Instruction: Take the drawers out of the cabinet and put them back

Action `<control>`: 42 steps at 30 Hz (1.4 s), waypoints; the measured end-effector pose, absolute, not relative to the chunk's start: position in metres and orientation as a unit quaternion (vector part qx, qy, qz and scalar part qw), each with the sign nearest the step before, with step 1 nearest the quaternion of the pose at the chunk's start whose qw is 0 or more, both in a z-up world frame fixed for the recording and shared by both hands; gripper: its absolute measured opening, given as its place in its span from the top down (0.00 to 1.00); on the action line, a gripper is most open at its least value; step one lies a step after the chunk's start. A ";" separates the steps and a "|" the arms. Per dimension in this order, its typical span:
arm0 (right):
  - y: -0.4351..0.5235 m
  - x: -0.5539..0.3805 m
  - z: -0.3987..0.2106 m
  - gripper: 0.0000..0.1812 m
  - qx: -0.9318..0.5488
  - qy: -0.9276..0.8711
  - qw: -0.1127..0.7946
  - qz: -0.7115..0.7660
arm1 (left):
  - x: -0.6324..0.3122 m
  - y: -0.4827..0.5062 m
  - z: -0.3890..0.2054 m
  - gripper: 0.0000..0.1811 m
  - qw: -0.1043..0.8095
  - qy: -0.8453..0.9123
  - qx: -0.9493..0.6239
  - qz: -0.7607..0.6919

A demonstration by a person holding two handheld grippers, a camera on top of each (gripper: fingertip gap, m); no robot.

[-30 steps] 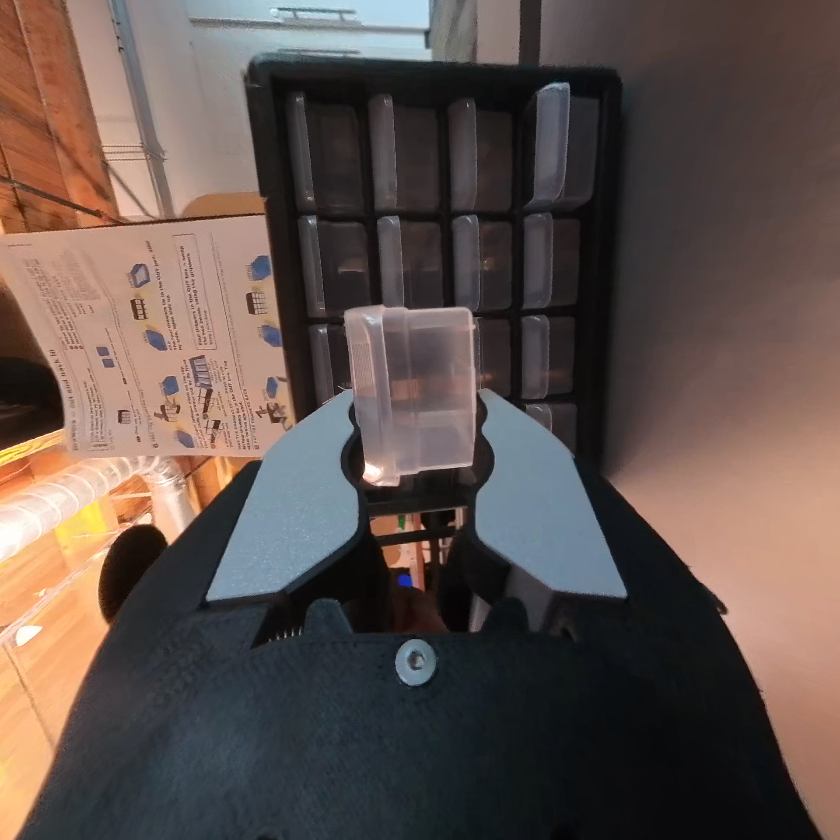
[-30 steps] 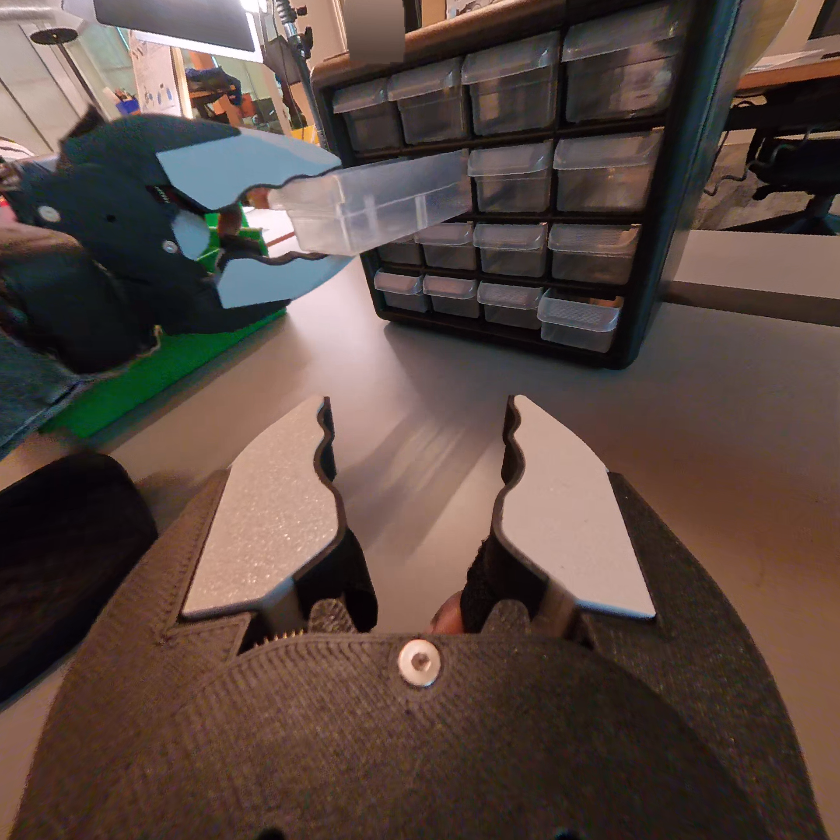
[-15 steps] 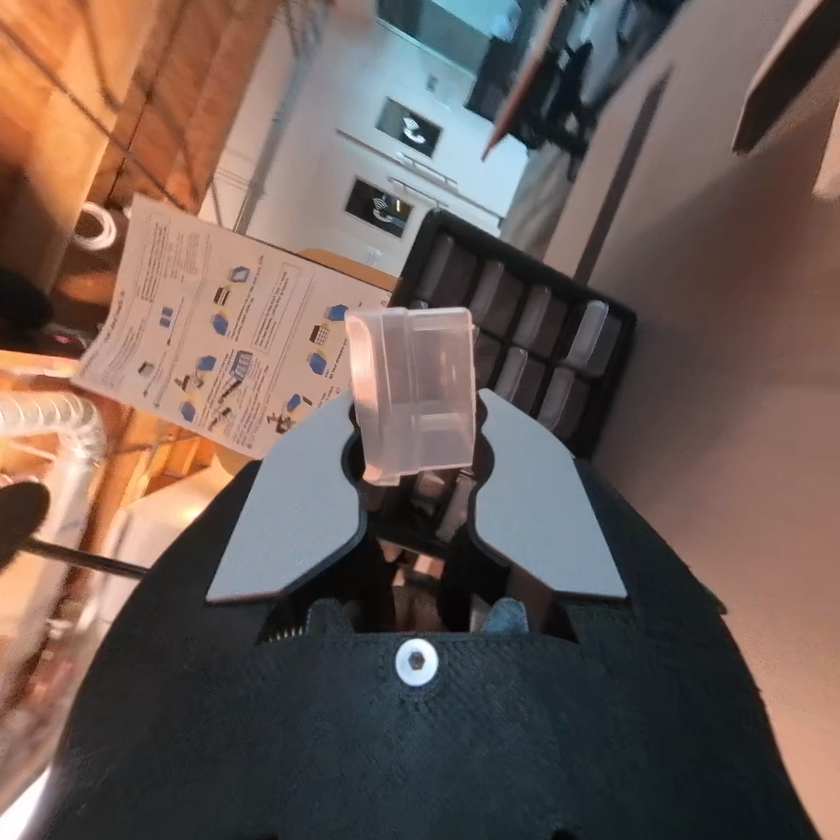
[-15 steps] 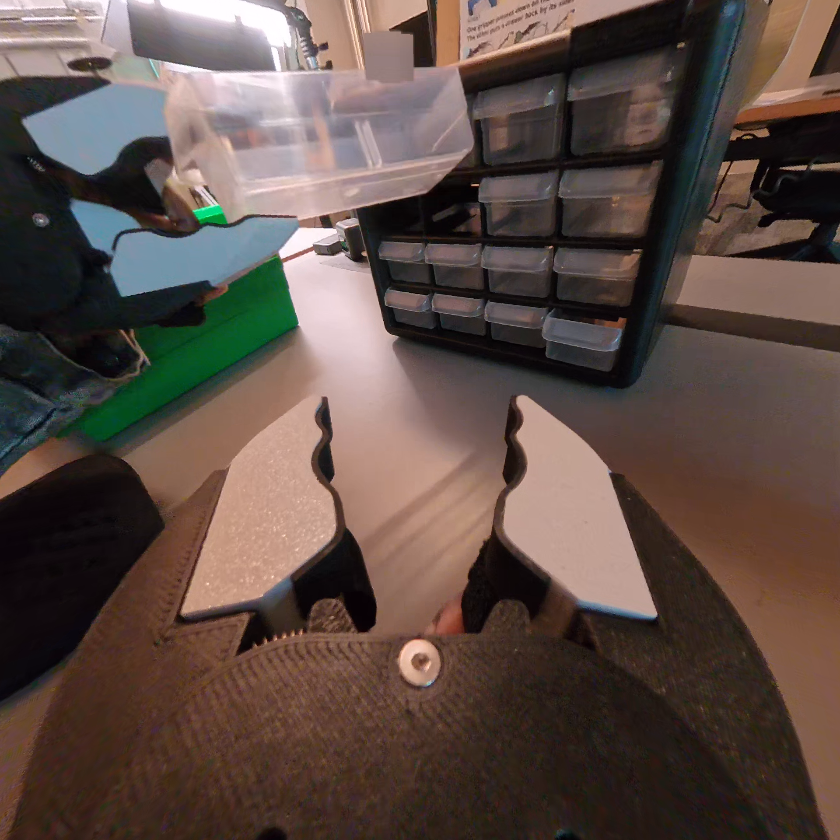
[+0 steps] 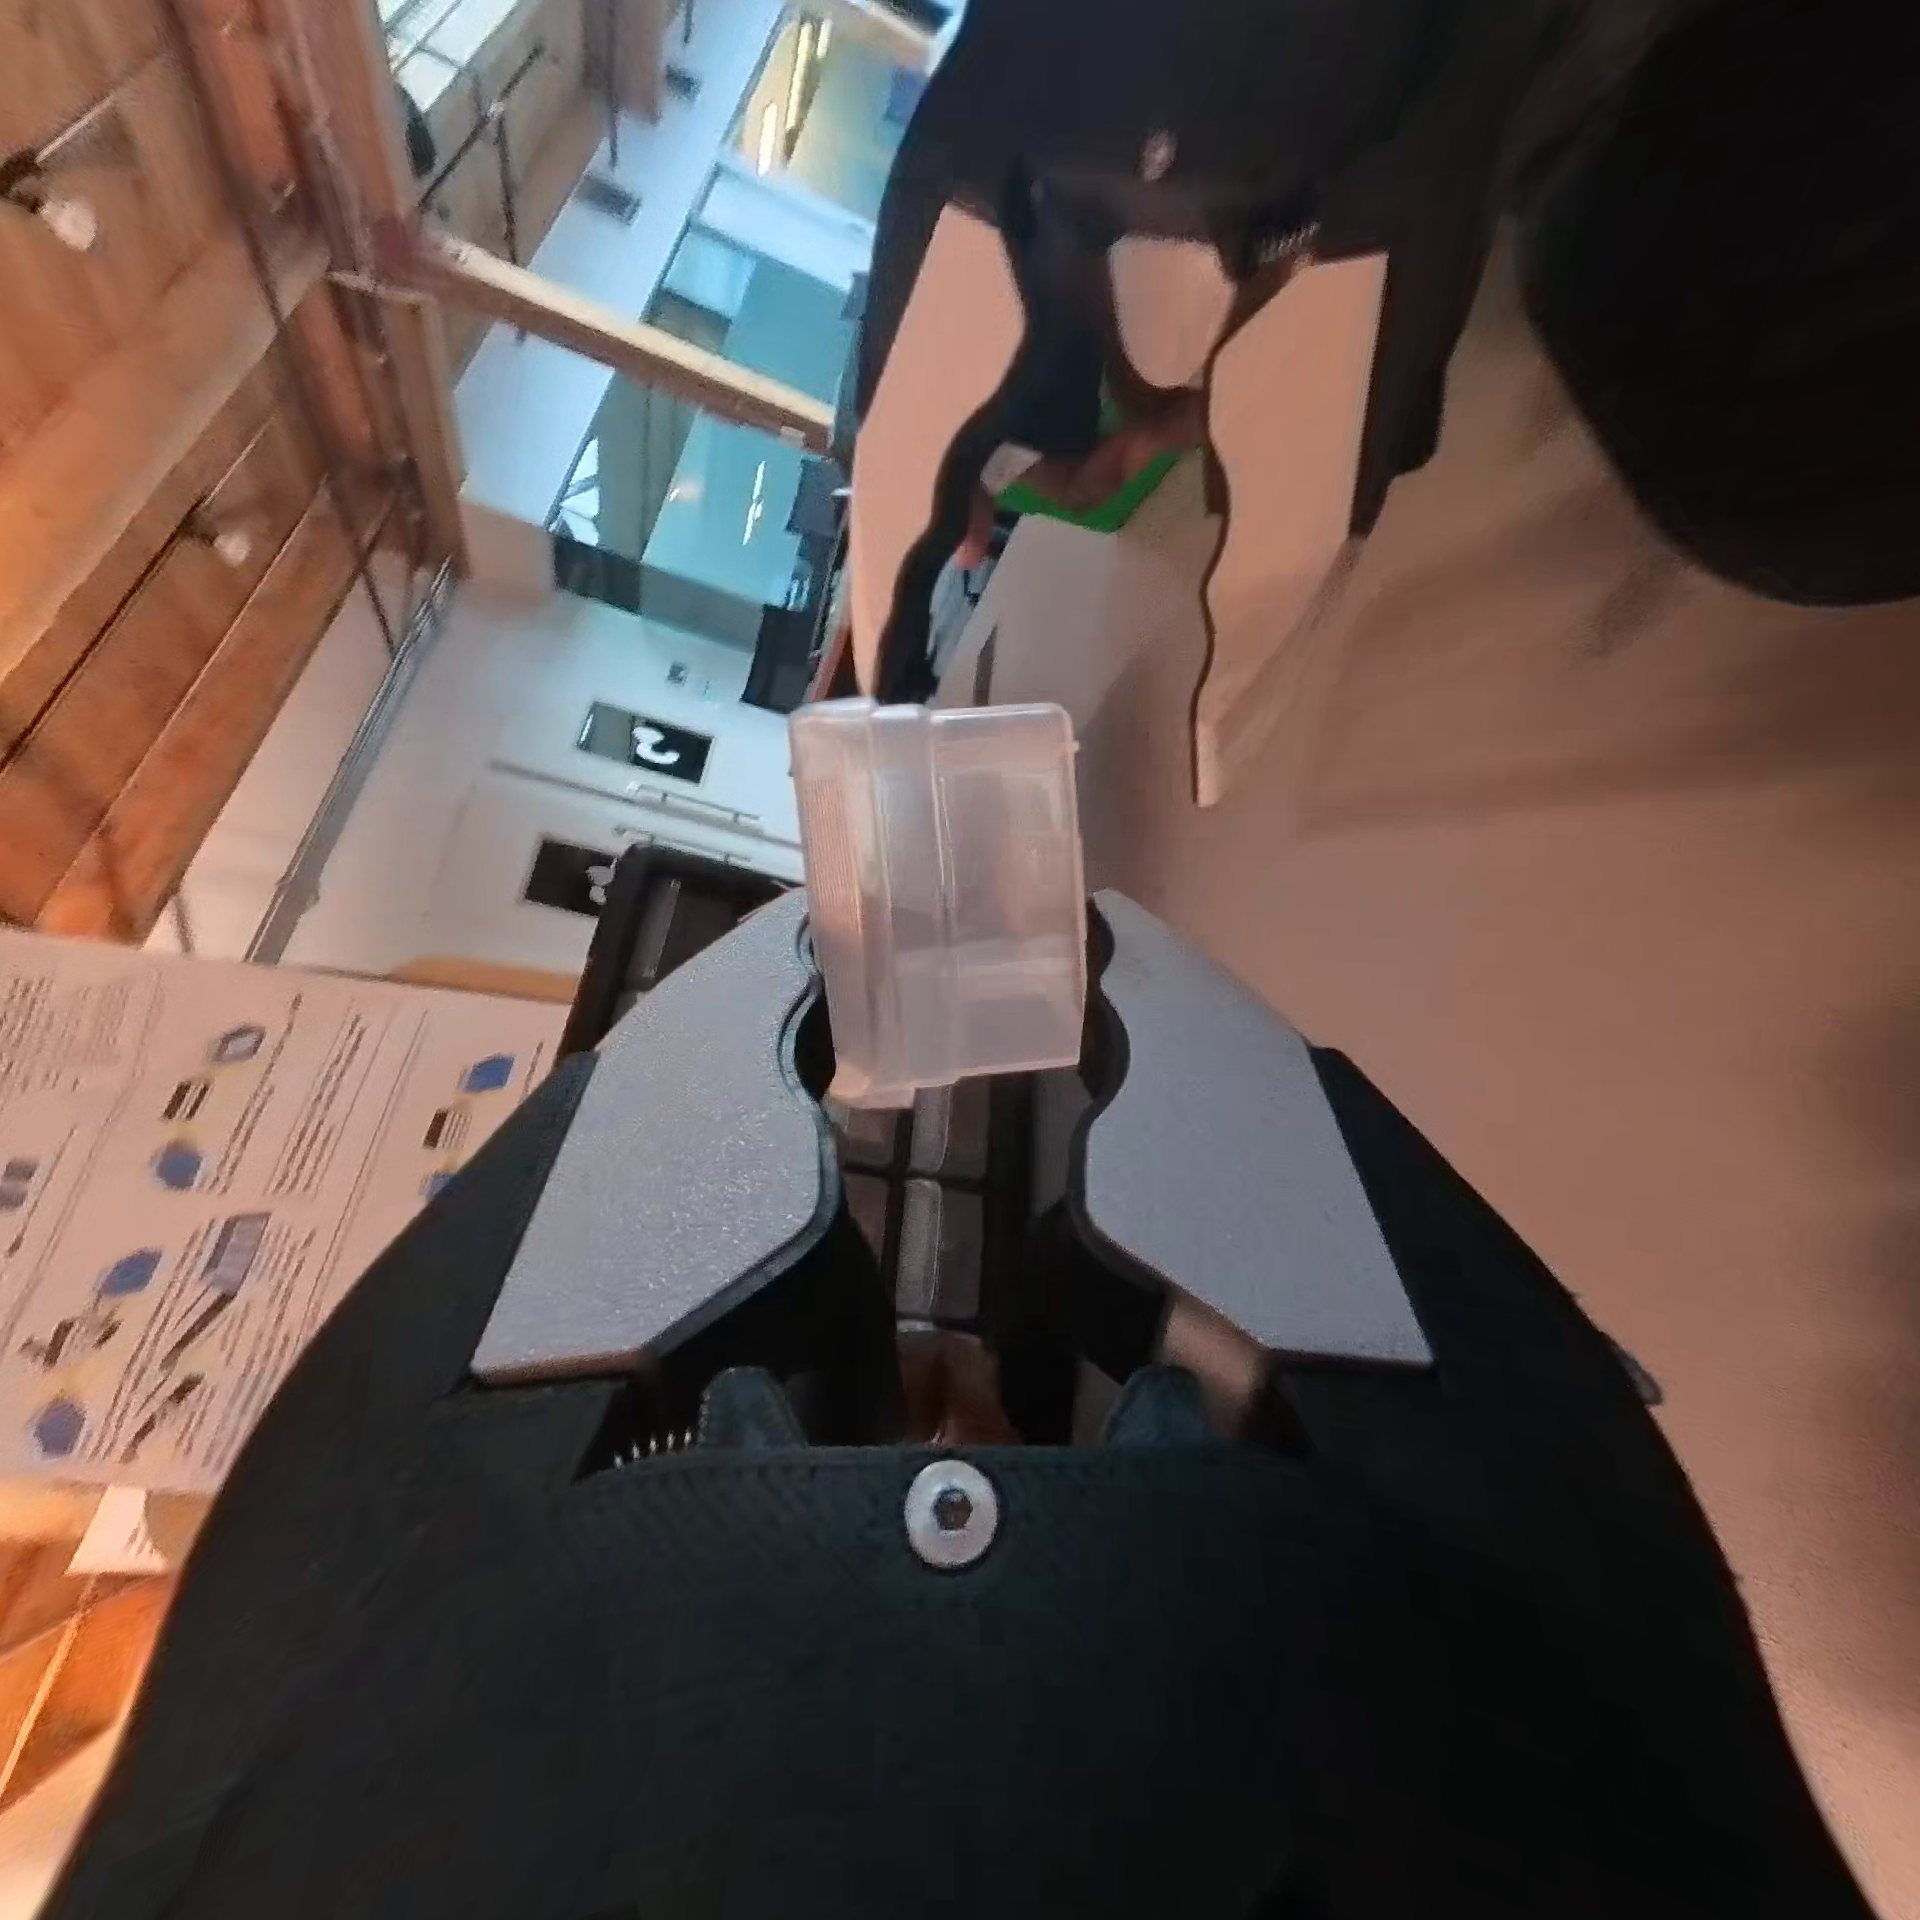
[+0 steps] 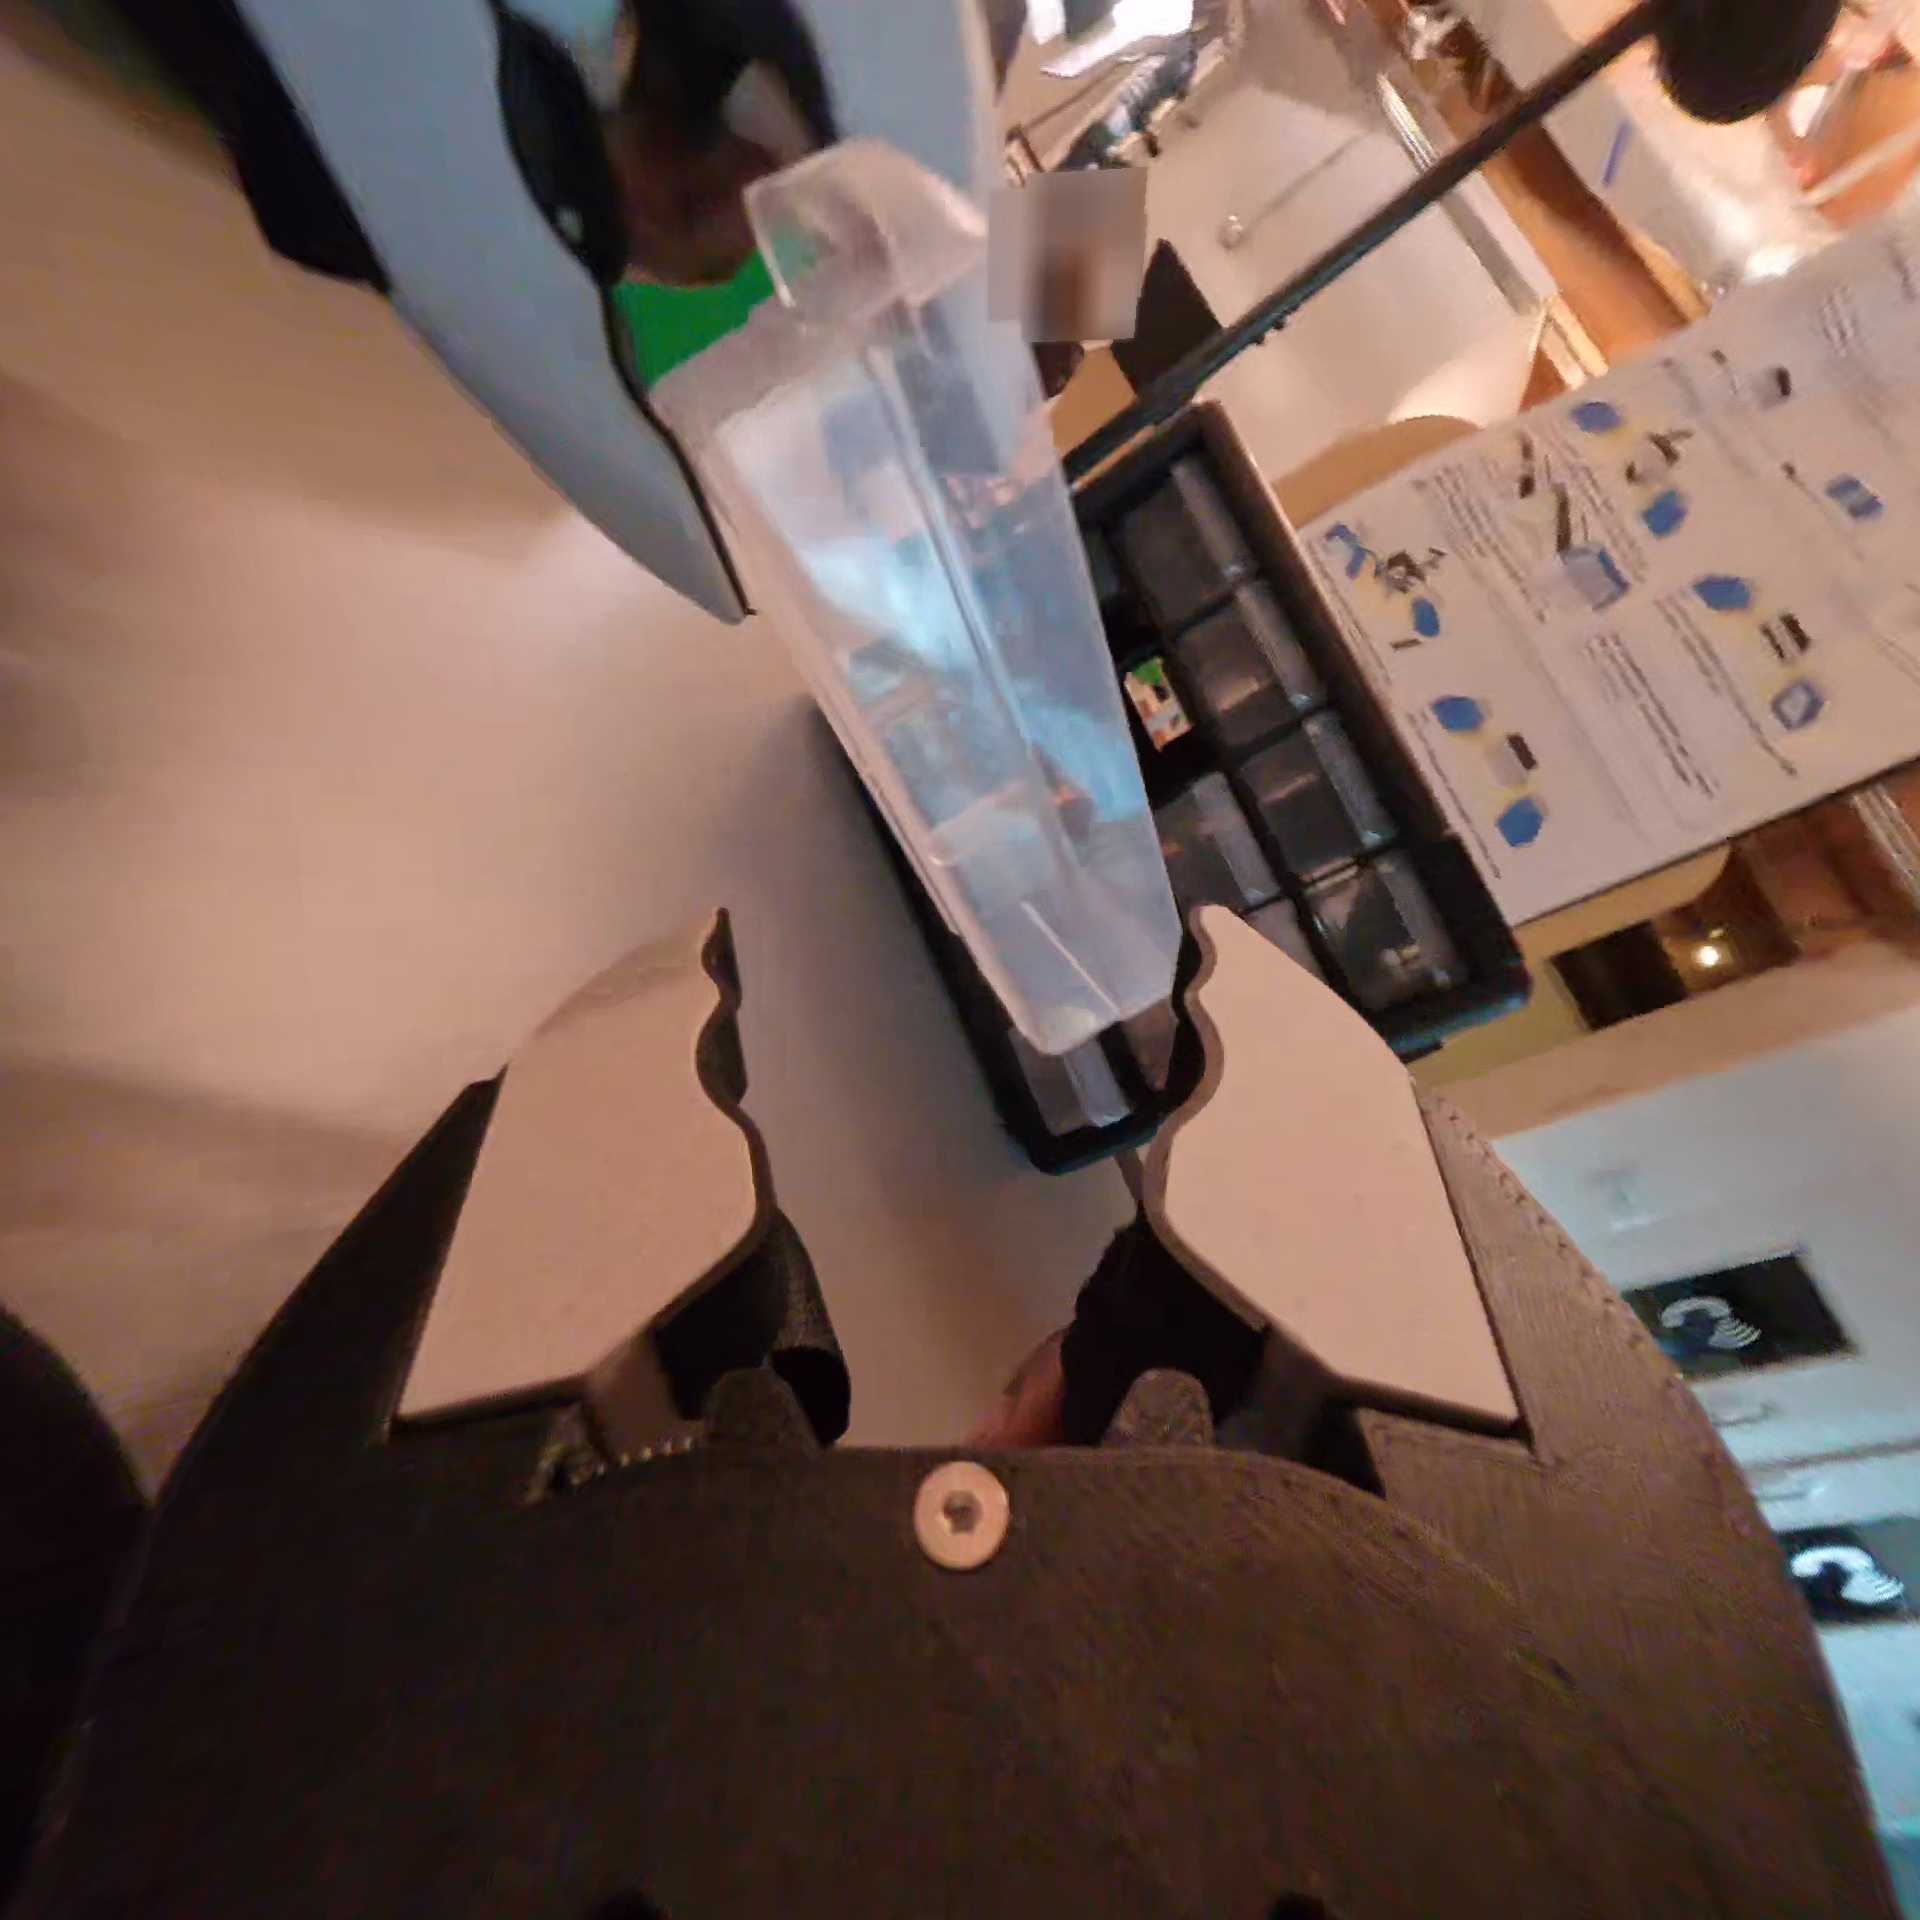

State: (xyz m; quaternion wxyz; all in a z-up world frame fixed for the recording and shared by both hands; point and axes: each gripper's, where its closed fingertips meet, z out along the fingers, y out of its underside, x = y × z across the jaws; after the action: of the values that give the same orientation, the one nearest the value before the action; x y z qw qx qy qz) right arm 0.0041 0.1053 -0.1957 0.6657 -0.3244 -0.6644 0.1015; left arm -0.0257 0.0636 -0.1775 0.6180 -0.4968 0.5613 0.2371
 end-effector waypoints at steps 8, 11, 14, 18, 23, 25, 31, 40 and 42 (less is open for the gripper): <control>0.091 0.000 -0.201 0.74 -0.242 -0.687 0.685 0.031 | -0.006 0.057 -0.192 0.75 0.603 0.591 -0.505 0.181; 0.094 0.005 -0.187 0.74 -0.246 -0.661 0.708 0.045 | -0.005 0.054 -0.165 0.69 0.680 0.498 -0.533 0.070; 0.111 0.013 -0.170 0.75 -0.284 -0.613 0.737 0.036 | -0.017 0.056 -0.134 0.56 0.731 0.325 -0.586 -0.126; 0.116 0.018 -0.155 0.75 -0.308 -0.566 0.763 0.053 | -0.010 0.069 -0.133 0.49 0.707 0.146 -0.624 -0.299; 0.118 0.015 -0.157 0.74 -0.312 -0.567 0.762 0.031 | 0.015 0.081 -0.136 0.59 0.732 0.174 -0.635 -0.175; 0.118 0.015 -0.156 0.75 -0.312 -0.562 0.765 0.027 | 0.015 0.085 -0.133 0.64 0.744 0.168 -0.628 -0.155; 0.112 0.014 -0.155 0.74 -0.313 -0.567 0.758 0.079 | 0.014 0.077 -0.129 0.64 0.763 0.236 -0.595 -0.088; 0.055 0.028 -0.155 0.49 -0.352 -0.710 0.478 0.378 | 0.012 0.030 -0.147 0.64 0.672 0.433 -0.564 -0.209; 0.039 0.026 -0.164 0.45 -0.349 -0.762 0.406 0.364 | 0.017 0.023 -0.146 0.64 0.668 0.441 -0.549 -0.240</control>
State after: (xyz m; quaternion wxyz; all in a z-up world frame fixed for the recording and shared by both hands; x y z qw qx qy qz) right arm 0.0263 0.0394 -0.1635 0.4062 -0.3489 -0.7621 0.3640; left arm 0.0169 0.0227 -0.1458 0.6684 -0.5487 0.4410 -0.2401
